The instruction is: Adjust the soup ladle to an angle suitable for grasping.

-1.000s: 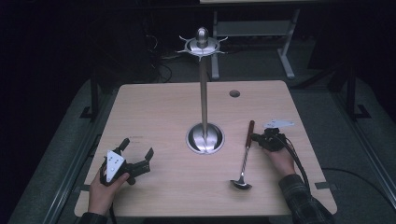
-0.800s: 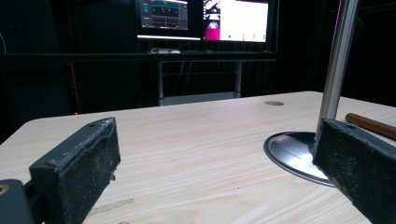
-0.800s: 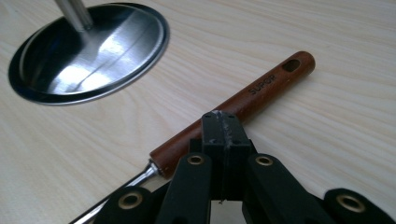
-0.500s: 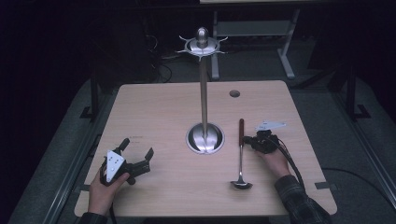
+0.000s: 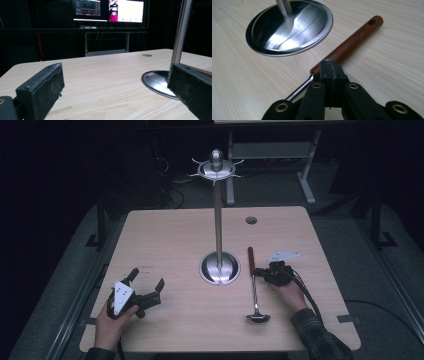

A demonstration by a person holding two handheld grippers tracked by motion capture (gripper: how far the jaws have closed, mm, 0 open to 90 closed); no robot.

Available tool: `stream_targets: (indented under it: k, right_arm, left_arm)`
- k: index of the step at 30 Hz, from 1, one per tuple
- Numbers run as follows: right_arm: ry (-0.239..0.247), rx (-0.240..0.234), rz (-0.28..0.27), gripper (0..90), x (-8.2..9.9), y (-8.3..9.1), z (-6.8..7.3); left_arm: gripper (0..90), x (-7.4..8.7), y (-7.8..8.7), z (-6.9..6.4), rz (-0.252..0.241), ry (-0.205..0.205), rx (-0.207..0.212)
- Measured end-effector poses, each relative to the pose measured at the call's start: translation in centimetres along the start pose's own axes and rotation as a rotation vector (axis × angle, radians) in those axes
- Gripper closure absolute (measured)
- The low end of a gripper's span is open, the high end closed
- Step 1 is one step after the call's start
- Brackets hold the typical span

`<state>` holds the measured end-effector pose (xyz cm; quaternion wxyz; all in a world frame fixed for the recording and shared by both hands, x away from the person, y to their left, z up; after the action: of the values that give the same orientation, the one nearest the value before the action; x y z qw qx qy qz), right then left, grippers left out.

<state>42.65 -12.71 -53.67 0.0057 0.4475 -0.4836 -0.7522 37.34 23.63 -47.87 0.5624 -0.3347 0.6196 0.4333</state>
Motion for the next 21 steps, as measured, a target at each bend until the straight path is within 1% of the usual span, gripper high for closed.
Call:
stream_targets:
  k: [2, 3, 6, 10, 11, 13, 16, 19, 21]
  right_arm:
    - [0.002, -0.001, -0.003, 90.0, -0.1, -0.1, 0.2]
    - [-0.004, -0.006, 0.005, 89.9, 0.0, -0.1, 0.3]
    - [0.015, -0.015, -0.003, 89.9, -0.2, -0.2, 0.6]
    - [0.023, -0.021, -0.001, 90.0, -0.2, -0.3, 0.9]
    - [0.035, -0.022, 0.0, 89.9, -0.2, -0.4, 0.9]
    - [0.04, -0.024, 0.001, 89.9, -0.2, -0.4, 1.0]
    - [0.039, -0.025, -0.001, 90.0, -0.3, -0.3, 1.1]
    - [0.035, -0.024, 0.009, 90.0, -0.5, 0.2, 1.1]
    - [0.019, -0.04, 0.015, 89.9, -0.7, 0.7, 1.3]
  left_arm:
    - [0.3, 0.0, 0.0, 0.0, 0.0, 0.0, 0.0]
    - [0.3, 0.0, 0.0, 0.0, 0.0, 0.0, 0.0]
    - [0.3, 0.0, 0.0, 0.0, -0.001, -0.002, 0.0]
    - [0.2, 0.0, 0.0, 0.0, 0.0, -0.002, 0.0]
    - [0.3, 0.0, 0.0, 0.0, 0.0, -0.002, 0.0]
    - [0.2, 0.0, 0.0, 0.0, 0.0, -0.001, 0.0]
    - [0.3, 0.0, 0.0, 0.0, -0.002, 0.001, 0.001]
    - [0.2, 0.0, 0.0, 0.0, -0.001, -0.001, 0.001]
    - [0.3, 0.0, 0.0, 0.0, -0.001, 0.0, 0.001]
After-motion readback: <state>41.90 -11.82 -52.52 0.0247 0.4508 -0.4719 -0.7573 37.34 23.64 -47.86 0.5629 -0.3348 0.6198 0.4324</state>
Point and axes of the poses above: each handheld gripper's, and its own axes: y roughly backward along the jaws, x roughly out of its underside, z roughly to its left, the point moved 10 cm from there along -y, roughly forward along the jaws, and after that the axes turned 9 degrees about z, right-handed, at the moved point
